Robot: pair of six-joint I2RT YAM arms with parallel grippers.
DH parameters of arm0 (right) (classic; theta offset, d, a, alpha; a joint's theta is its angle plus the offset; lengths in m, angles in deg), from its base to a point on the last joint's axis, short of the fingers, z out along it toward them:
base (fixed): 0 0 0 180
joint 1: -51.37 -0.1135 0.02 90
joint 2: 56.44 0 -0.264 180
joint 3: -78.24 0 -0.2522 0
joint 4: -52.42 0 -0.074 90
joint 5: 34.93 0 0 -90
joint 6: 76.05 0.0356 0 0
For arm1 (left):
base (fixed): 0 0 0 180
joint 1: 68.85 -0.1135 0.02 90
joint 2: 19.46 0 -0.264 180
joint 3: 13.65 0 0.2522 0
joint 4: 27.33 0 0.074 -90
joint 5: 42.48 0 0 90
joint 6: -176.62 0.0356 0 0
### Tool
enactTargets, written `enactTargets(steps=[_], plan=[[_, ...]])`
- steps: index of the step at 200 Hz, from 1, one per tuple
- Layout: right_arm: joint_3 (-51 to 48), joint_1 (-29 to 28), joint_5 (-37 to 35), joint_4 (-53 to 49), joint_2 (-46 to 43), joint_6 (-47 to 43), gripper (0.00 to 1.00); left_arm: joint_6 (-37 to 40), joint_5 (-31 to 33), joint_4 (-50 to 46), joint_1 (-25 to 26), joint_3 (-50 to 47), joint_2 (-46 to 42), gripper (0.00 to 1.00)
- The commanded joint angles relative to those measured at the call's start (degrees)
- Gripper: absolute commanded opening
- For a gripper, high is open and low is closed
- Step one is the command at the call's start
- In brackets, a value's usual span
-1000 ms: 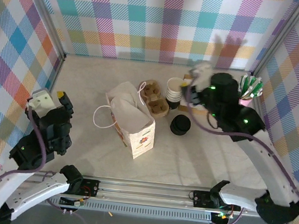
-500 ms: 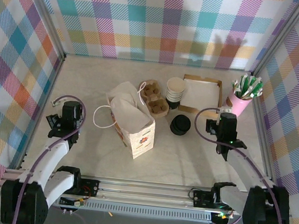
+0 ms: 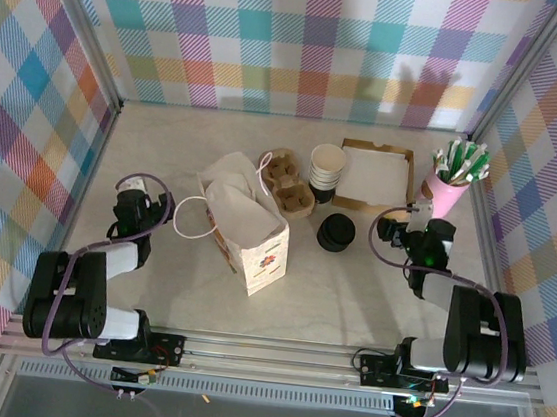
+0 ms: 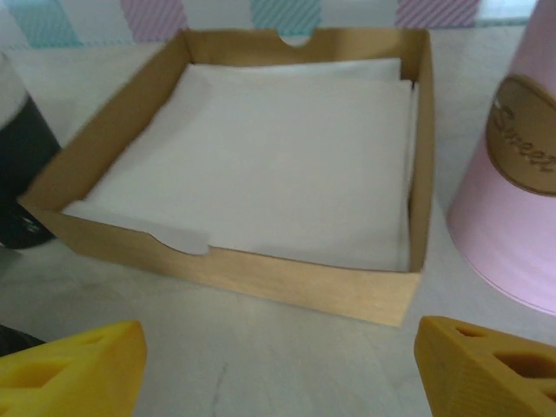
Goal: Pack the takeout coffee
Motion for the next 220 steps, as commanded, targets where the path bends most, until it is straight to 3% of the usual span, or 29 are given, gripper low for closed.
enactTargets(steps=[1,12,36,50,60,66,81,97,112,121,220], plan=[[-3.01,0.60,6.54,16.53,5.96,2.13,0.83,1.37,-5.21,6.13,-0.62,0.14,-0.28,0.92],[-3.19,0.54,4.29,20.14,8.83,3.46,0.85,-0.31,-5.90,8.02,-0.62,-0.58,-0.11,0.93],[1.02,0.29,-2.41,10.61,8.11,5.60,0.89,-2.91,-9.56,18.70,0.49,-4.25,1.78,0.93],[2.94,-1.66,-6.32,5.97,7.74,4.64,0.91,1.17,-3.85,20.98,4.33,-5.75,1.93,0.95],[3.08,-2.11,-7.31,6.43,8.13,4.33,0.92,2.39,-4.46,25.39,5.28,-6.62,4.19,0.95],[3.17,-2.29,-7.53,5.72,7.85,4.26,1.00,3.70,-3.57,28.01,6.62,-6.98,5.80,0.96],[3.04,-2.28,-7.76,6.11,7.88,4.30,0.99,6.03,3.42,30.80,10.82,-6.49,9.61,0.98],[3.08,-2.34,-7.78,6.04,7.83,4.31,0.99,6.64,13.18,30.43,13.69,-3.35,14.08,1.00],[3.08,-2.34,-7.79,5.99,7.80,4.23,0.99,5.35,14.18,18.42,13.66,1.36,12.68,1.00],[3.08,-2.38,-7.72,5.90,7.78,4.22,0.99,5.65,13.97,21.64,13.45,0.24,13.23,1.00],[3.10,-2.34,-7.84,5.81,7.81,4.20,0.99,5.21,14.26,19.94,13.36,1.05,13.15,1.00]])
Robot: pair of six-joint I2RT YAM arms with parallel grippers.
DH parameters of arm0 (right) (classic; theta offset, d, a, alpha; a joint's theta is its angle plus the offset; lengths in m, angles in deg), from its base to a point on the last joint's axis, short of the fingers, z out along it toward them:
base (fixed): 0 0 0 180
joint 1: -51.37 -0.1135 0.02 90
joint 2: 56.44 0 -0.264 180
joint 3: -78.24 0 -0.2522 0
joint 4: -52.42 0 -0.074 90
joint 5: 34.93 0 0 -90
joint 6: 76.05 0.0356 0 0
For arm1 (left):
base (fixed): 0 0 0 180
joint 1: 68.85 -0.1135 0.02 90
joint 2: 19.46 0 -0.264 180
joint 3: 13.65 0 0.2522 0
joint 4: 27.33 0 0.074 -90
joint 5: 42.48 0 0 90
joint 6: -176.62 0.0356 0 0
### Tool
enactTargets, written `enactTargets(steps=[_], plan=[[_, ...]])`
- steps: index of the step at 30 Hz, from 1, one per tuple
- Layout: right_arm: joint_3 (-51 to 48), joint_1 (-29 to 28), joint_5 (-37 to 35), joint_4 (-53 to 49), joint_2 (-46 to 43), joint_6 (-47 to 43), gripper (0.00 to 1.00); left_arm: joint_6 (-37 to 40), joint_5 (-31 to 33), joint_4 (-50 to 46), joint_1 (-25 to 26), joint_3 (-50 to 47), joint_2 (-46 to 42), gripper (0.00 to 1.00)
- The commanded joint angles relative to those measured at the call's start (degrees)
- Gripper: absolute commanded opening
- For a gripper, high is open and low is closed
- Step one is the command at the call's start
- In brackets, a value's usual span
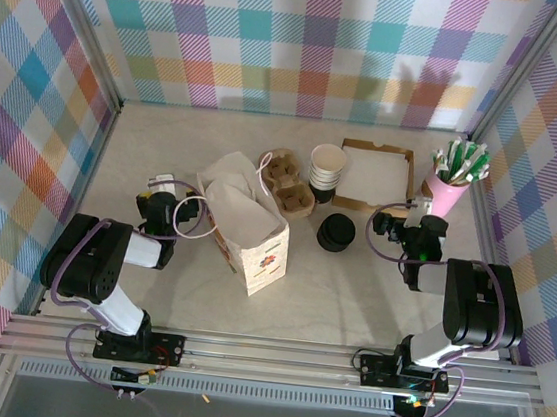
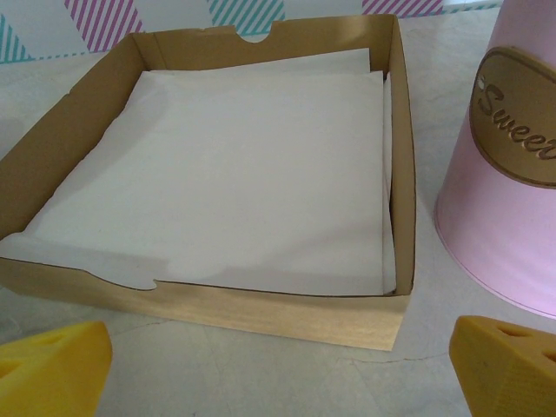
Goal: Pack the takeout coffee
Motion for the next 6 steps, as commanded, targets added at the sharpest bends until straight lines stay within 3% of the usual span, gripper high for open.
enactTargets(steps=[1,6], plan=[[0.45,-0.24,-0.30,0.61,-0.45,0.50,0.99,0.13,0.78,-0.32,-0.17,0.98,-0.31,1.00],[0.52,-0.26,-0.28,0.55,-0.42,0.50,0.99,0.39,0.92,0.67,-0.04,0.29,-0.61,1.00]])
